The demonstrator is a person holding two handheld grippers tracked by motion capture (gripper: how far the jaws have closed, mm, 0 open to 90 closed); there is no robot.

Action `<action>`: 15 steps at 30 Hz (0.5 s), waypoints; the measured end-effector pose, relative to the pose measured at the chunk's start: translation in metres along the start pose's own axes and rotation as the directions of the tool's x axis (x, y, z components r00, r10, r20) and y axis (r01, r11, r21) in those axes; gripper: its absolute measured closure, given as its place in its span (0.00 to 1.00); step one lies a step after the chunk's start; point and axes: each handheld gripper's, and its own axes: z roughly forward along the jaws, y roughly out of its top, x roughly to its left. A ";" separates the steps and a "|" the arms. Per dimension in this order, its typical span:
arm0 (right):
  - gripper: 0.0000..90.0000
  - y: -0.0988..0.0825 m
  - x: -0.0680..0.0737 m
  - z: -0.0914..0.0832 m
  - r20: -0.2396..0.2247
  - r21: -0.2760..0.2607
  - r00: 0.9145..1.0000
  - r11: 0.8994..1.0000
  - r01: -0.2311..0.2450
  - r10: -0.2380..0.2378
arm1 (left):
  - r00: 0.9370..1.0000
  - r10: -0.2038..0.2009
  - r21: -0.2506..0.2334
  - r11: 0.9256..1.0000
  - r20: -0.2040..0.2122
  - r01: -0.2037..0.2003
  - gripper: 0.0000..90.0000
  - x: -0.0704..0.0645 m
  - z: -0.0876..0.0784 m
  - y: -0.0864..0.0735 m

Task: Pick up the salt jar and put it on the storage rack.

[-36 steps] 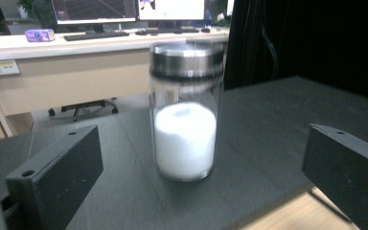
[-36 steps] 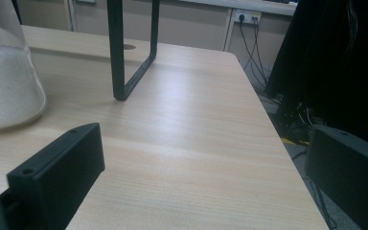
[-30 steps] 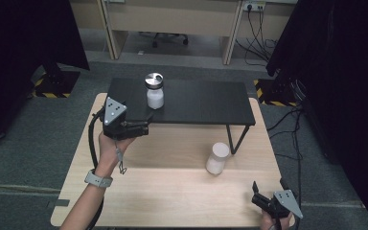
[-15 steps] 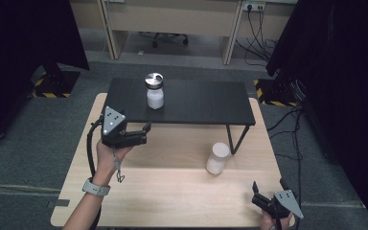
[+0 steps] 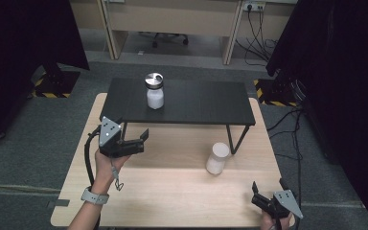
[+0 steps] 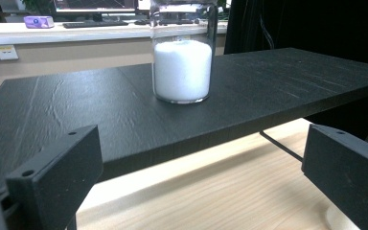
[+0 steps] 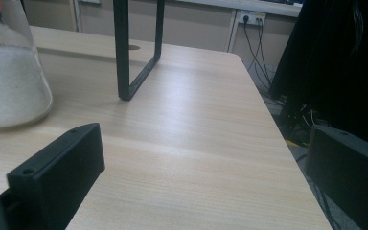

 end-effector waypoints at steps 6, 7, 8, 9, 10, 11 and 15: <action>0.00 -0.001 0.000 0.000 0.000 -0.003 1.000 1.000 0.000 0.000 | 0.999 -0.024 -0.001 1.000 -0.020 0.024 0.00 0.001 -0.008 -0.011; 0.00 -0.001 0.000 0.000 0.000 -0.004 1.000 1.000 -0.002 0.002 | 0.999 -0.031 0.000 1.000 -0.026 0.031 0.00 0.002 -0.009 -0.013; 0.00 -0.001 0.000 0.000 0.000 -0.005 1.000 1.000 -0.001 0.001 | 0.999 -0.035 0.000 0.999 -0.030 0.035 0.00 0.002 -0.011 -0.015; 0.00 -0.001 0.000 -0.001 -0.001 -0.006 1.000 1.000 -0.001 0.001 | 0.999 -0.037 0.001 0.999 -0.036 0.037 0.00 0.002 -0.012 -0.018; 0.00 -0.001 0.000 -0.001 -0.001 -0.007 1.000 1.000 -0.001 0.001 | 0.998 -0.037 0.003 0.999 -0.042 0.037 0.00 0.002 -0.013 -0.019; 0.00 -0.001 0.000 -0.001 -0.001 -0.007 1.000 1.000 -0.003 0.003 | 0.998 -0.037 0.004 0.999 -0.048 0.037 0.00 0.002 -0.015 -0.022; 0.00 -0.002 -0.001 -0.001 -0.005 -0.009 1.000 1.000 -0.001 0.001 | 0.997 -0.053 0.000 0.999 -0.054 0.053 0.00 0.004 -0.020 -0.030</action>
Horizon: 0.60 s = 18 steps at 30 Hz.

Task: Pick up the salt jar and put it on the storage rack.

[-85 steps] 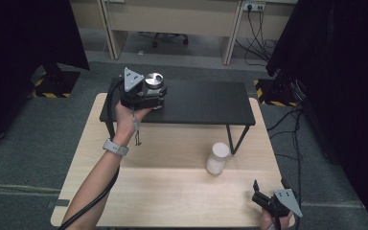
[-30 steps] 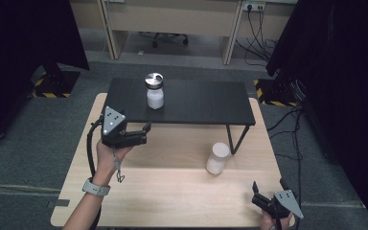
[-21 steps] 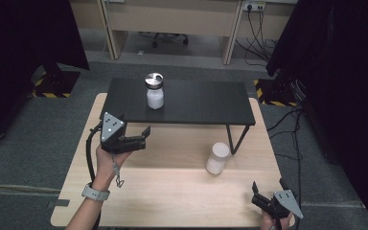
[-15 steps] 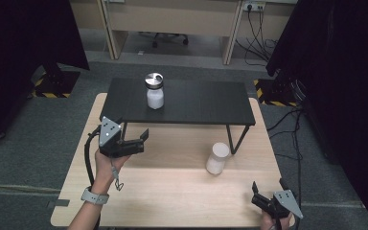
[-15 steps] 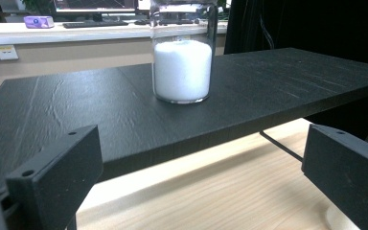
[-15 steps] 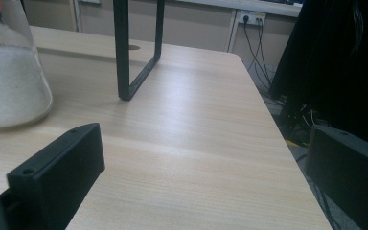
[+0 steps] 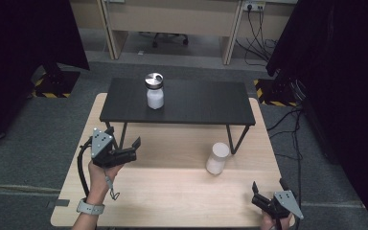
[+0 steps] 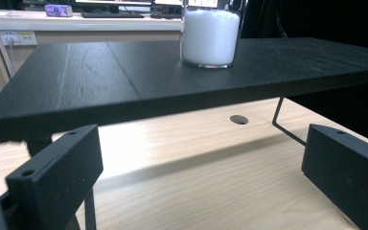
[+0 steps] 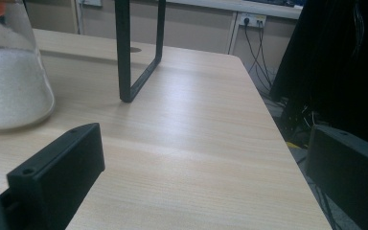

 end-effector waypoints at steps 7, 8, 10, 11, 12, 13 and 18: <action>0.00 -0.001 0.000 0.000 -0.002 -0.004 1.000 1.000 -0.002 0.002 | 0.999 -0.026 0.005 1.000 -0.027 0.026 0.00 0.002 -0.007 -0.013; 0.00 -0.001 0.000 0.000 -0.003 -0.004 1.000 1.000 -0.001 0.001 | 0.999 -0.028 0.005 1.000 -0.030 0.028 0.00 0.002 -0.008 -0.014; 0.00 -0.001 -0.001 -0.001 -0.004 -0.004 1.000 1.000 -0.001 0.001 | 0.999 -0.031 0.007 0.999 -0.035 0.031 0.00 0.003 -0.010 -0.017; 0.00 -0.001 -0.001 -0.001 -0.004 -0.004 1.000 1.000 -0.001 0.001 | 0.999 -0.034 0.007 0.999 -0.037 0.035 0.00 0.004 -0.011 -0.019; 0.00 -0.001 -0.001 -0.001 -0.004 -0.004 1.000 1.000 0.000 0.000 | 0.999 -0.036 0.006 0.999 -0.037 0.036 0.00 0.004 -0.011 -0.020; 0.00 -0.001 -0.001 -0.001 -0.005 -0.004 1.000 1.000 -0.001 0.001 | 0.999 -0.039 0.006 0.999 -0.036 0.039 0.00 0.005 -0.012 -0.022; 0.00 -0.001 -0.001 -0.001 -0.006 -0.003 1.000 1.000 0.001 -0.001 | 0.998 -0.049 0.006 0.999 -0.050 0.049 0.00 0.006 -0.015 -0.029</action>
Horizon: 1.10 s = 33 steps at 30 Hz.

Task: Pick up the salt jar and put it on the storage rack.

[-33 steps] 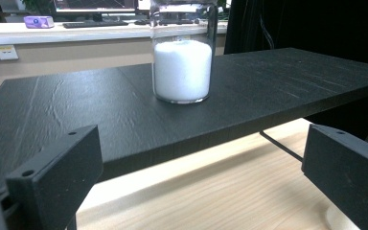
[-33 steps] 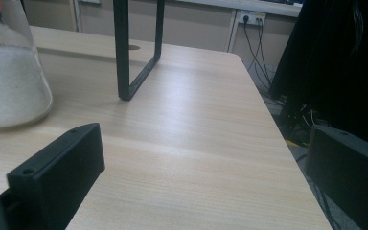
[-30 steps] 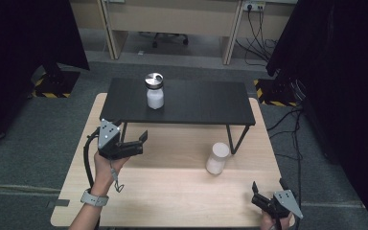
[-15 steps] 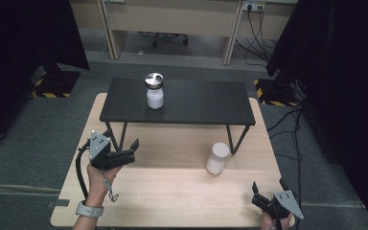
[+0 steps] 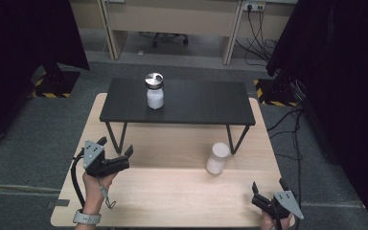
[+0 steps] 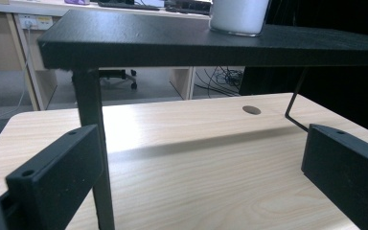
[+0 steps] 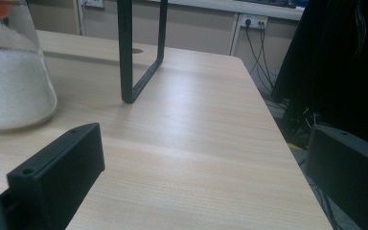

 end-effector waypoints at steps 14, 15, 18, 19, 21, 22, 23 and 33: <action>0.00 0.000 0.000 0.000 -0.003 0.003 1.000 1.000 0.008 -0.008 | 0.998 -0.035 0.009 0.999 -0.044 0.036 0.00 0.002 -0.005 -0.022; 0.00 0.000 0.000 0.000 -0.002 0.003 1.000 1.000 0.008 -0.008 | 0.998 -0.032 0.007 0.999 -0.045 0.033 0.00 0.002 -0.005 -0.023; 0.00 0.000 0.000 0.000 -0.002 0.003 1.000 1.000 0.009 -0.009 | 0.999 -0.021 -0.002 1.000 -0.044 0.021 0.00 0.002 -0.006 -0.027; 0.00 0.000 0.000 0.001 -0.002 0.003 1.000 1.000 0.009 -0.009 | 0.999 -0.018 -0.005 1.000 -0.046 0.018 0.00 0.001 -0.007 -0.028; 0.00 0.001 0.001 0.001 -0.002 0.004 1.000 1.000 0.011 -0.011 | 0.999 -0.012 -0.015 1.000 -0.050 0.011 0.00 0.001 -0.008 -0.032; 0.00 0.001 0.001 0.001 -0.002 0.005 1.000 1.000 0.011 -0.011 | 0.999 -0.009 -0.016 1.000 -0.052 0.008 0.00 0.001 -0.008 -0.034; 0.00 0.001 0.001 0.001 -0.002 0.006 1.000 1.000 0.012 -0.012 | 0.998 -0.011 -0.017 1.000 -0.054 0.010 0.00 0.001 -0.009 -0.036; 0.00 0.002 0.001 0.001 -0.003 0.011 1.000 1.000 0.021 -0.021 | 0.997 -0.008 -0.008 1.000 -0.079 0.008 0.00 0.002 -0.012 -0.055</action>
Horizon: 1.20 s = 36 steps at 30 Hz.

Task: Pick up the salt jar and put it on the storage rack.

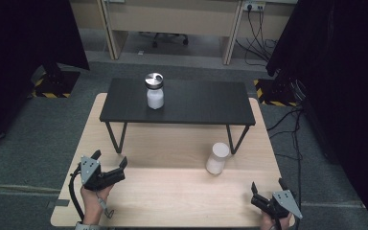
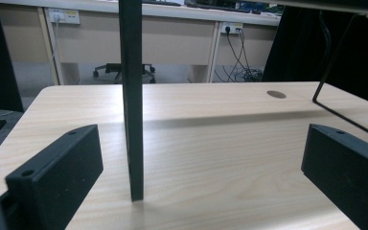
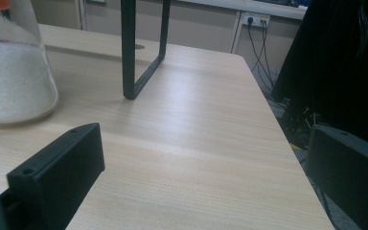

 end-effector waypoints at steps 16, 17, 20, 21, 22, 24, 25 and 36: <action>0.00 0.001 0.001 0.001 0.000 0.009 1.000 1.000 0.009 -0.009 | 0.999 -0.031 0.014 0.999 -0.032 0.031 0.00 0.003 -0.004 -0.025; 0.00 0.001 0.001 0.001 0.000 0.009 1.000 1.000 0.008 -0.008 | 0.999 -0.029 0.016 0.999 -0.034 0.030 0.00 0.003 -0.004 -0.026; 0.00 0.002 0.001 0.001 0.001 0.011 1.000 1.000 0.008 -0.008 | 0.999 -0.029 0.023 0.999 -0.037 0.030 0.00 0.003 -0.005 -0.030; 0.00 0.002 0.001 0.001 0.001 0.012 1.000 1.000 0.008 -0.008 | 0.999 -0.029 0.025 0.999 -0.039 0.030 0.00 0.003 -0.005 -0.031; 0.00 0.002 0.001 0.001 0.001 0.012 1.000 1.000 0.009 -0.009 | 0.999 -0.032 0.026 0.999 -0.043 0.034 0.00 0.004 -0.006 -0.033; 0.00 0.002 0.001 0.001 -0.001 0.015 1.000 1.000 0.010 -0.010 | 0.998 -0.035 0.030 0.999 -0.050 0.036 0.00 0.003 -0.006 -0.035; 0.00 0.002 0.001 0.001 -0.002 0.015 1.000 1.000 0.011 -0.011 | 0.998 -0.037 0.032 0.999 -0.052 0.038 0.00 0.004 -0.007 -0.035; 0.00 0.003 0.001 0.001 0.001 0.020 1.000 1.000 0.006 -0.006 | 0.997 -0.039 0.049 0.998 -0.059 0.042 0.00 0.007 -0.009 -0.045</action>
